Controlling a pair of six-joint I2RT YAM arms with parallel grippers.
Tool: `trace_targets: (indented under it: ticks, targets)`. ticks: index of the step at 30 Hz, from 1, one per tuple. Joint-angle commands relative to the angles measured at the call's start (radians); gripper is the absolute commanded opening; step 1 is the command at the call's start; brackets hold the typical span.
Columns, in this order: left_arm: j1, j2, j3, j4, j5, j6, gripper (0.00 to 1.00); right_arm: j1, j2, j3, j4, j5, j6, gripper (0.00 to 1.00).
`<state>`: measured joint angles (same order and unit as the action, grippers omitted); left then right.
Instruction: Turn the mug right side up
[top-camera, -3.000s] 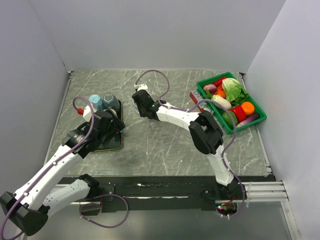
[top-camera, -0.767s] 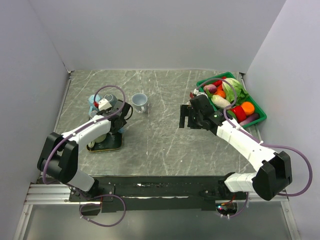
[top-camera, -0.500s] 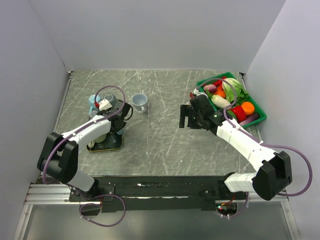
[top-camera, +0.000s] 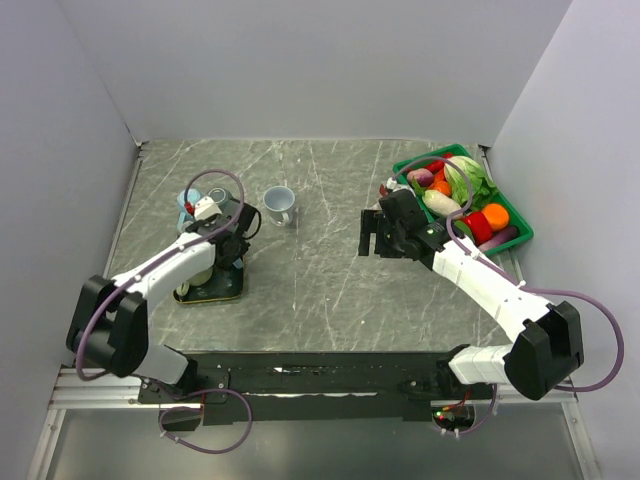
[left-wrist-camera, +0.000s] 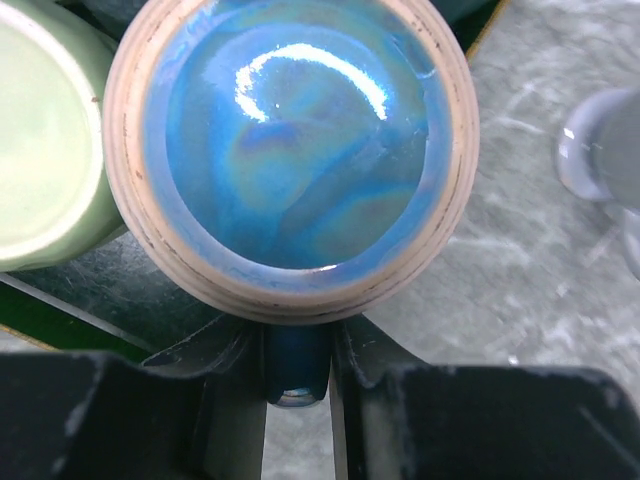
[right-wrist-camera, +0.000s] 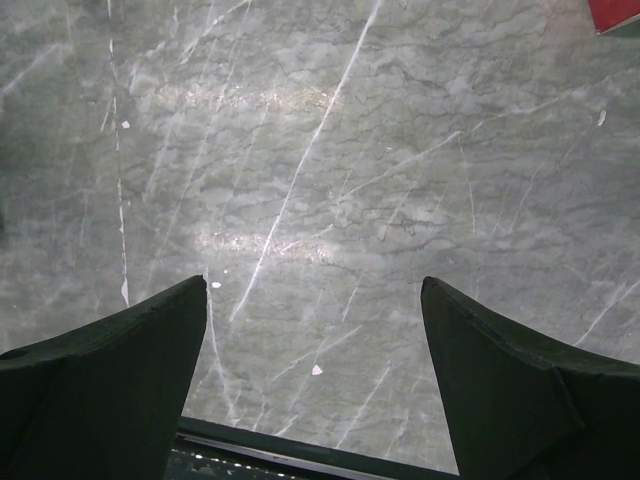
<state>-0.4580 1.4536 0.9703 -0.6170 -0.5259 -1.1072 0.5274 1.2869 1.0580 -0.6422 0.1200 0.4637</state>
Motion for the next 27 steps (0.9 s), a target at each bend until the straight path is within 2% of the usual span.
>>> trace_targets:
  ticks: [1,3,9,14,17,18,21,24,27]
  targets:
    - [-0.005,-0.127,0.039,0.051,0.036,0.055,0.01,-0.007,-0.014,0.016,0.022,-0.009,0.006,0.94]
    - [-0.004,-0.168,0.067,0.033,0.052,0.061,0.01,-0.007,-0.018,0.022,0.030,-0.022,0.003,1.00]
    - [-0.005,-0.277,0.180,-0.084,0.096,0.057,0.01,-0.009,-0.041,0.043,0.064,-0.114,0.000,1.00]
    - [-0.007,-0.396,0.251,-0.101,0.194,0.055,0.01,-0.007,-0.067,0.071,0.121,-0.293,-0.007,1.00]
    - [-0.005,-0.432,0.295,-0.038,0.291,0.076,0.01,-0.006,-0.096,0.080,0.188,-0.410,0.009,1.00]
    - [-0.005,-0.441,0.306,0.038,0.322,0.086,0.01,-0.007,-0.103,0.082,0.212,-0.481,0.009,0.99]
    - [-0.005,-0.467,0.315,0.196,0.447,0.095,0.01,-0.007,-0.129,0.103,0.295,-0.568,0.039,1.00]
    - [-0.005,-0.473,0.327,0.337,0.526,0.098,0.01,-0.007,-0.153,0.120,0.398,-0.680,0.117,1.00]
    - [-0.005,-0.473,0.324,0.439,0.605,0.083,0.01,-0.006,-0.167,0.122,0.565,-0.750,0.297,1.00]
